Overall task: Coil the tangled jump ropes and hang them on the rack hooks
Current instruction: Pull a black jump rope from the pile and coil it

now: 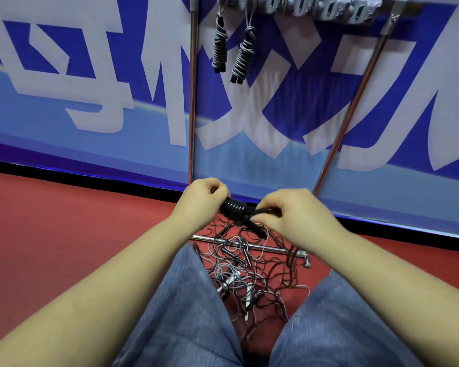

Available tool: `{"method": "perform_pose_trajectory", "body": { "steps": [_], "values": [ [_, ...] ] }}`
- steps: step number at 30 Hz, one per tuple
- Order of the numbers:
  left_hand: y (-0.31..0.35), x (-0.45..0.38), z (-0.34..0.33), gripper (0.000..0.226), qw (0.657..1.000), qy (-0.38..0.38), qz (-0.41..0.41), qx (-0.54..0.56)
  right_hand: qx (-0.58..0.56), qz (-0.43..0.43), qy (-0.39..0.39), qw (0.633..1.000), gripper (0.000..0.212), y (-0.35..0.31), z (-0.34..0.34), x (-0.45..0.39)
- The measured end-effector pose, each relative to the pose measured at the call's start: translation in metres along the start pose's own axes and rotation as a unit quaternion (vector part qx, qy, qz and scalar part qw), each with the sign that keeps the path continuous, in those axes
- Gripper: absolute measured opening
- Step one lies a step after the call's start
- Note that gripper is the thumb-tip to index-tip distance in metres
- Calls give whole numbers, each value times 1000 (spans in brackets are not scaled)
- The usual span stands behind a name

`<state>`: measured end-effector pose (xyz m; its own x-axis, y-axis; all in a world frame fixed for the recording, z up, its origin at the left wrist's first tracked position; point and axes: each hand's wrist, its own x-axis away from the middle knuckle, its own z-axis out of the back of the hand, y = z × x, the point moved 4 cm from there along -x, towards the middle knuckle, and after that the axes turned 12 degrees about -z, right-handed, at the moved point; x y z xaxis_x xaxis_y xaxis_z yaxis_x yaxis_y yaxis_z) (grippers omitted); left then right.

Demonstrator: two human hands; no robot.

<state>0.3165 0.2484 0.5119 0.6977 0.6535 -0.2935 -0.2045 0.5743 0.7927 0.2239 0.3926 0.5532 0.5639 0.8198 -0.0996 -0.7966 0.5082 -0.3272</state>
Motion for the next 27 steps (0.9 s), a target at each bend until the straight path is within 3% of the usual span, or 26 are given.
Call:
{"method": "perform_pose_trajectory", "body": {
  "steps": [4, 7, 10, 13, 18, 23, 25, 27],
  "values": [
    [9, 5, -1, 28, 990, -132, -12, 37, 110, 80, -6, 991, 39, -2, 12, -6],
    [12, 6, 1, 33, 977, -173, 4, 129, -14, 32, -92, 995, 44, 4, 10, -11],
    [17, 6, 2, 38, 966, -178, -7, 187, -125, -25, -211, 969, 57, 6, 4, -11],
    [20, 9, 0, 41, 956, -168, -11, 238, -223, -62, -312, 921, 51, 8, -2, -6],
    [21, 16, -11, 35, 932, -129, 25, 337, -435, -132, -404, 794, 38, 10, -21, 2],
    [20, 14, -17, 38, 912, -58, 66, 400, -684, -195, -367, 600, 30, 3, -48, 11],
    [22, 15, -20, 38, 897, -39, 88, 432, -737, -193, -288, 580, 13, -3, -54, 11],
    [19, 17, -22, 42, 886, -10, 115, 450, -743, -219, -166, 610, 25, -2, -59, 6]
  ]
}}
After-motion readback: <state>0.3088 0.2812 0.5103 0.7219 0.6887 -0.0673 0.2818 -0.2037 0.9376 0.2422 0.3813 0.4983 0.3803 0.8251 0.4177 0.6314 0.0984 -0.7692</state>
